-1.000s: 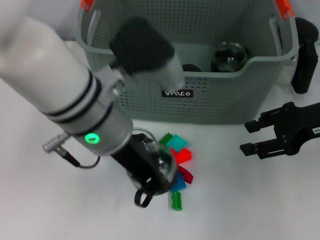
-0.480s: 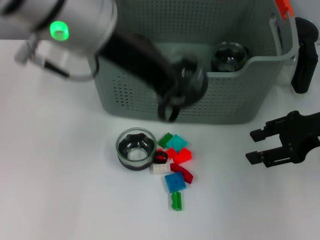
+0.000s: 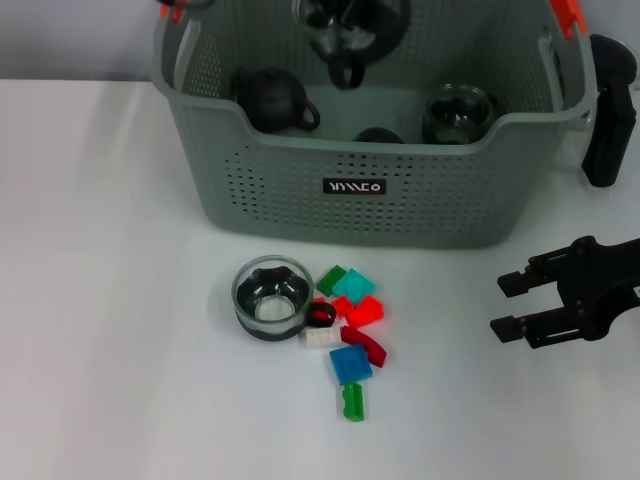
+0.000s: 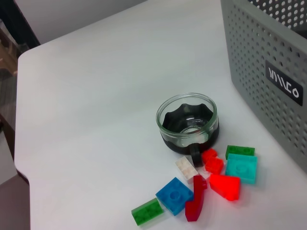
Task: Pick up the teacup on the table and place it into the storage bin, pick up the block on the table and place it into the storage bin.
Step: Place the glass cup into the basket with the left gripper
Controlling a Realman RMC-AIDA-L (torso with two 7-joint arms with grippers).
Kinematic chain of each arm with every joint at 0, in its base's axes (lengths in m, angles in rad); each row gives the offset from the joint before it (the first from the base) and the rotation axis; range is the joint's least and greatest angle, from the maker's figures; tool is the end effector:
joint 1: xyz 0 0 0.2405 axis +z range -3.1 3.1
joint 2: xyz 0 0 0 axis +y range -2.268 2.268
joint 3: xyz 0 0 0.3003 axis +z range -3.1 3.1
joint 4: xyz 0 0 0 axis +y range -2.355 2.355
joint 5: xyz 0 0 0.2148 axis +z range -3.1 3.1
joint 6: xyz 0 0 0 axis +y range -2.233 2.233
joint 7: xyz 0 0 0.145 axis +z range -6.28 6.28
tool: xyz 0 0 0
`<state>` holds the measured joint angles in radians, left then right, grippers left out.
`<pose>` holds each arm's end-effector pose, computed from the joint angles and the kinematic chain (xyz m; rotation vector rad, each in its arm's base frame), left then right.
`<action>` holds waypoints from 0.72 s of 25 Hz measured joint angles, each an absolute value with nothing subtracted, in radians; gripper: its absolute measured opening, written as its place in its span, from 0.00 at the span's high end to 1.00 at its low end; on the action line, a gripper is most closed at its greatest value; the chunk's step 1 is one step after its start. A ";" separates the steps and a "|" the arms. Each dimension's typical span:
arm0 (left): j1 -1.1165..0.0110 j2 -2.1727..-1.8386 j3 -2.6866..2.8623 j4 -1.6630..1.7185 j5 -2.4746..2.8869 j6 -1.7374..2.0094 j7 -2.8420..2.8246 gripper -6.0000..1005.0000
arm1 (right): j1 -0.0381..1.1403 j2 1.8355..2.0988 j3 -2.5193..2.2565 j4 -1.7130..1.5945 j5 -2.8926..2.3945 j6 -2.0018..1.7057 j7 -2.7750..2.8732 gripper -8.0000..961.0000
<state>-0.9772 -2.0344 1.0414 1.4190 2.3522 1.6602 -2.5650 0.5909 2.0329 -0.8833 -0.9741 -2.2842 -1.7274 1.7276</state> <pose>-0.0423 0.4394 0.0516 -2.7186 -0.6396 -0.1063 0.2711 0.3635 0.0094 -3.0078 0.6241 0.0990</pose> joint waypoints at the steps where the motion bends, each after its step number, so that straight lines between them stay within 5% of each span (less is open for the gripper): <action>1: -0.987 -2.029 1.044 1.376 2.357 1.627 -2.554 0.94 | 0.591 2.032 -0.883 -0.972 -2.284 -1.727 1.728 0.31; 7: -1.068 -2.023 1.084 1.163 2.504 1.434 -2.526 0.94 | 0.600 2.026 -0.882 -0.972 -2.284 -1.734 1.736 0.31; 18: -1.137 -2.095 1.108 0.940 2.732 1.212 -2.529 0.94 | 0.618 2.035 -0.888 -0.973 -2.284 -1.725 1.730 0.31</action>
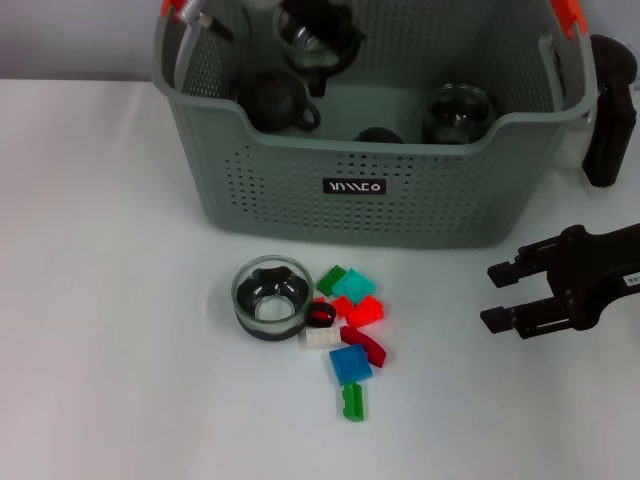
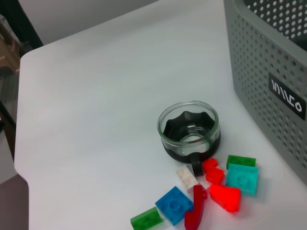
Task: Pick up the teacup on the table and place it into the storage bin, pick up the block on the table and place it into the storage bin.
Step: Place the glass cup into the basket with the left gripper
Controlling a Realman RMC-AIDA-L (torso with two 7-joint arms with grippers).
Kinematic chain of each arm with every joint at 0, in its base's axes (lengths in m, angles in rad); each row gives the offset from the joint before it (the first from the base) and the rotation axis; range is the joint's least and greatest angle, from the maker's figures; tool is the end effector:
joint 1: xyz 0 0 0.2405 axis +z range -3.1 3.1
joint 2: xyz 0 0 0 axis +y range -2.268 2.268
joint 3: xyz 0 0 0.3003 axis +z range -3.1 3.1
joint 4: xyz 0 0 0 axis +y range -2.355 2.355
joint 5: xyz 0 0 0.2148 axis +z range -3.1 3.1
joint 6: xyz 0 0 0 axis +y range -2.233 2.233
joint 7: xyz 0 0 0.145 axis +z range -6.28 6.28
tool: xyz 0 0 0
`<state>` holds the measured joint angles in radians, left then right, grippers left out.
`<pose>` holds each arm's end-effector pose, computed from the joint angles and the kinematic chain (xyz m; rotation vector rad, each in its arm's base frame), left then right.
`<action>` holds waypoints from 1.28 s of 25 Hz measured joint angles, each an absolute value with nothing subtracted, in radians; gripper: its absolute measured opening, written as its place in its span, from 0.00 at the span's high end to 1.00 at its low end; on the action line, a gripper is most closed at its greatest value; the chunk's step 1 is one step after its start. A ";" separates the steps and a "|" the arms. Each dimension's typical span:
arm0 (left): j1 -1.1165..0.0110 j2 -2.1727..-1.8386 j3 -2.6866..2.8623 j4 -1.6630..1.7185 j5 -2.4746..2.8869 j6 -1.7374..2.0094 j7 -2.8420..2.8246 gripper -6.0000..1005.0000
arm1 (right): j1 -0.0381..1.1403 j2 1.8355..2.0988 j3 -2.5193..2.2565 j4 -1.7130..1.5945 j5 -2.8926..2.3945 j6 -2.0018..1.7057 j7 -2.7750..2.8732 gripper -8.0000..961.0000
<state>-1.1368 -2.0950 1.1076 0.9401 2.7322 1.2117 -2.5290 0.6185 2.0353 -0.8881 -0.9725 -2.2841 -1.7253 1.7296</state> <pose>-0.0696 0.5079 -0.0258 -2.4736 -0.6323 0.1888 0.2605 0.3705 0.0075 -3.0204 0.5852 0.0990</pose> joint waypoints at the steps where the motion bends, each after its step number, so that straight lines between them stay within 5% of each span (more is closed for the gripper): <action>1: -1.138 -2.101 1.112 0.928 2.747 1.195 -2.533 0.94 | 0.619 2.036 -0.889 -0.972 -2.284 -1.725 1.730 0.31; 14: -1.140 -2.148 1.161 0.857 2.778 1.098 -2.534 0.94 | 0.620 2.037 -0.893 -0.965 -2.284 -1.726 1.729 0.31; 32: -1.134 -2.161 1.178 0.827 2.781 1.071 -2.534 0.93 | 0.632 2.043 -0.905 -0.962 -2.312 -1.724 1.731 0.31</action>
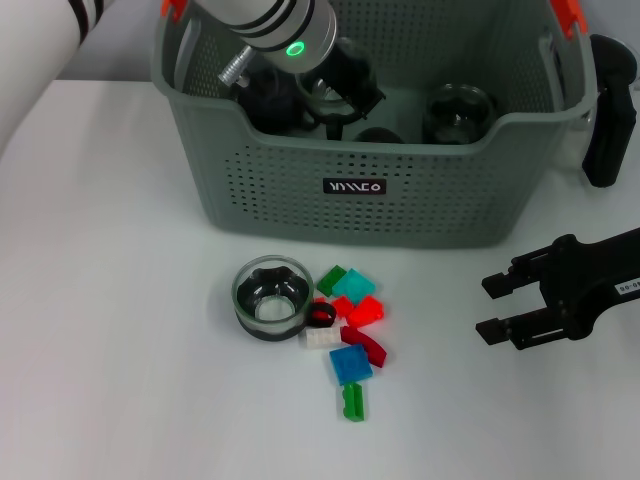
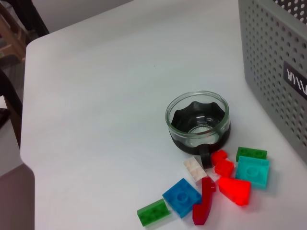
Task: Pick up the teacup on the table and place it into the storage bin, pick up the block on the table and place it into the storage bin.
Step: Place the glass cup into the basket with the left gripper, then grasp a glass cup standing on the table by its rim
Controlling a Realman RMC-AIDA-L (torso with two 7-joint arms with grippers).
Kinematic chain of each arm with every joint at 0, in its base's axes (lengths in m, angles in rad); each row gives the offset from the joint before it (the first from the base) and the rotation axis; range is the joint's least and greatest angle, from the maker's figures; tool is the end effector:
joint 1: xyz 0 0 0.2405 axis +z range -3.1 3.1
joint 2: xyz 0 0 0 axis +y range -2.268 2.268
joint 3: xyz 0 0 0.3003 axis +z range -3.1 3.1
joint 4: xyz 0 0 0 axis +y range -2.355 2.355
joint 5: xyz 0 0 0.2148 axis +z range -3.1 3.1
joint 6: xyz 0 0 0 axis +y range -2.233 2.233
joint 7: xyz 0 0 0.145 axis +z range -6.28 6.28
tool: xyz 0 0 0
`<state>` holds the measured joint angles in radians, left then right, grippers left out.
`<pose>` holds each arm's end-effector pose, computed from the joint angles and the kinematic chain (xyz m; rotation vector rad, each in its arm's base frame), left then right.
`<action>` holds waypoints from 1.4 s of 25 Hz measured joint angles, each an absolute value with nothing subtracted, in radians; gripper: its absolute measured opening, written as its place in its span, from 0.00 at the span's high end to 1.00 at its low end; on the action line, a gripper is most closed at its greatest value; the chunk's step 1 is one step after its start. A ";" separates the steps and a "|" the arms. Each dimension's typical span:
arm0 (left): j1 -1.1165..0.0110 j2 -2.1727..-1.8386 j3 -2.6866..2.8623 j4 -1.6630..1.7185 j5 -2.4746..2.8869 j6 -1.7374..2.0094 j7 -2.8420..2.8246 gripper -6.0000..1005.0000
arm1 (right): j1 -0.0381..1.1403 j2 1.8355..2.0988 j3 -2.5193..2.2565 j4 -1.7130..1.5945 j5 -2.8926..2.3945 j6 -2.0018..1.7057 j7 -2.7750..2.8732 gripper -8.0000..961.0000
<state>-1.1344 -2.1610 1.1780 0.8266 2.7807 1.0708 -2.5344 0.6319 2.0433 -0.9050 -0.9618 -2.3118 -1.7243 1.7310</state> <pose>-0.0825 0.4984 -0.0762 -2.4808 -0.5943 0.2548 0.2584 0.3702 0.0000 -3.0470 0.5797 0.0524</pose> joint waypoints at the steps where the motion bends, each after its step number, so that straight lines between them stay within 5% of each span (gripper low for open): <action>1: -1.134 -2.161 1.178 0.827 2.781 1.071 -2.534 0.93 | 0.632 2.043 -0.905 -0.962 -2.312 -1.724 1.731 0.31; 8: -1.133 -2.161 1.178 0.827 2.781 1.070 -2.537 0.83 | 0.632 2.043 -0.905 -0.962 -2.312 -1.724 1.730 0.31; 13: -1.132 -2.163 1.178 0.833 2.781 1.076 -2.537 0.60 | 0.632 2.043 -0.905 -0.962 -2.312 -1.724 1.729 0.31; 24: -1.077 -2.162 1.164 1.035 2.778 1.181 -2.549 0.41 | 0.632 2.039 -0.898 -0.962 -2.312 -1.723 1.727 0.31; 27: -1.026 -2.163 1.145 1.192 2.765 1.271 -2.551 0.21 | 0.633 2.035 -0.896 -0.962 -2.311 -1.723 1.727 0.31; 35: -0.838 -2.170 1.140 1.604 2.577 1.590 -2.537 0.17 | 0.641 2.032 -0.893 -0.962 -2.312 -1.713 1.733 0.31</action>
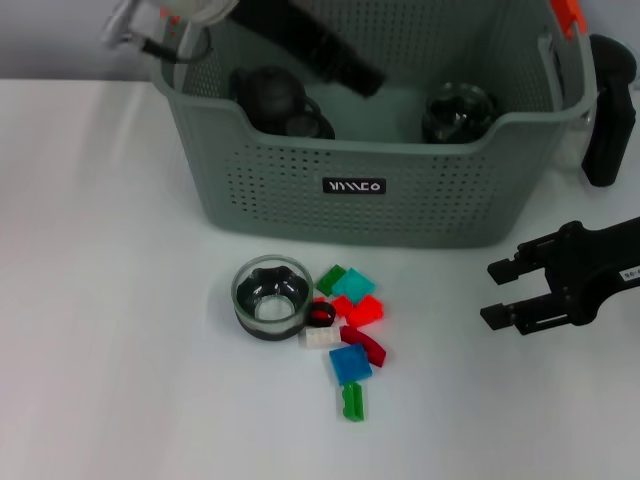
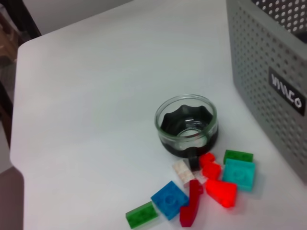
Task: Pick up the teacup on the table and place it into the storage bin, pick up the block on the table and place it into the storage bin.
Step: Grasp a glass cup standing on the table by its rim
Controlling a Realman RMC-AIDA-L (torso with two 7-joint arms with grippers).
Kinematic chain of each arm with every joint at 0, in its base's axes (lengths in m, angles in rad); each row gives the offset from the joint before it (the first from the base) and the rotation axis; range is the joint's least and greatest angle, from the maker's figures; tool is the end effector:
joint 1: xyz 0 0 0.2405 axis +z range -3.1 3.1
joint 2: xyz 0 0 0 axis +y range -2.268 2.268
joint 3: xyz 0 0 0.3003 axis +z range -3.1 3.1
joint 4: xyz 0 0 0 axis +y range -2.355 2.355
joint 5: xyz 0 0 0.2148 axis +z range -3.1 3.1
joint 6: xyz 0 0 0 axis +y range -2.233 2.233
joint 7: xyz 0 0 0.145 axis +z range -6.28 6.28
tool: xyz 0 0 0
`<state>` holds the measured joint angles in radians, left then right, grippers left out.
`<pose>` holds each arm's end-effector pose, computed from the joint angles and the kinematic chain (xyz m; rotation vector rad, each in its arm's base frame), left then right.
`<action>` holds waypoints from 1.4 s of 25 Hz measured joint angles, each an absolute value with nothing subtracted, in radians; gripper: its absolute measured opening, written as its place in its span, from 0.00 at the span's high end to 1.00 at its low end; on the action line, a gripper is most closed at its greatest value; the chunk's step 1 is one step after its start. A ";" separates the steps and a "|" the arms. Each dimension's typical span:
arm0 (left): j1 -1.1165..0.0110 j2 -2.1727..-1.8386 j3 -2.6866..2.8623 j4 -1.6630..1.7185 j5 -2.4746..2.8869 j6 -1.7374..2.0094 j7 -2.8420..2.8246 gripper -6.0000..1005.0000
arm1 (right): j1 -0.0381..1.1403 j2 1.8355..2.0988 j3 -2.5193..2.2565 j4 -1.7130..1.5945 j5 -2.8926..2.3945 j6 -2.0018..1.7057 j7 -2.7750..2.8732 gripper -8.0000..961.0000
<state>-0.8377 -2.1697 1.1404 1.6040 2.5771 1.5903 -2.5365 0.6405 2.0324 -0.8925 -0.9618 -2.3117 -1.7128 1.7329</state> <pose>-0.0673 0.4163 0.0224 -2.5761 -0.5586 0.0154 0.2582 0.3762 0.0064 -3.0208 0.5729 0.0531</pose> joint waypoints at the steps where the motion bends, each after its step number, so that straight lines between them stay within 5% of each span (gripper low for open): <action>1: -0.812 -2.169 1.144 1.643 2.551 1.619 -2.531 0.17 | 0.641 2.032 -0.893 -0.962 -2.312 -1.709 1.733 0.31; 18: -0.558 -2.173 1.314 1.889 2.419 1.891 -2.416 0.17 | 0.672 2.030 -0.902 -0.894 -2.312 -1.711 1.749 0.32; 35: -0.577 -2.169 1.381 1.492 2.616 1.686 -2.106 0.18 | 0.687 2.044 -0.939 -0.872 -2.313 -1.796 1.838 0.32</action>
<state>-0.5772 -2.1688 1.3807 1.4920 2.6157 1.6865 -2.1057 0.6867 2.0444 -0.9385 -0.8720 -2.3129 -1.7964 1.8375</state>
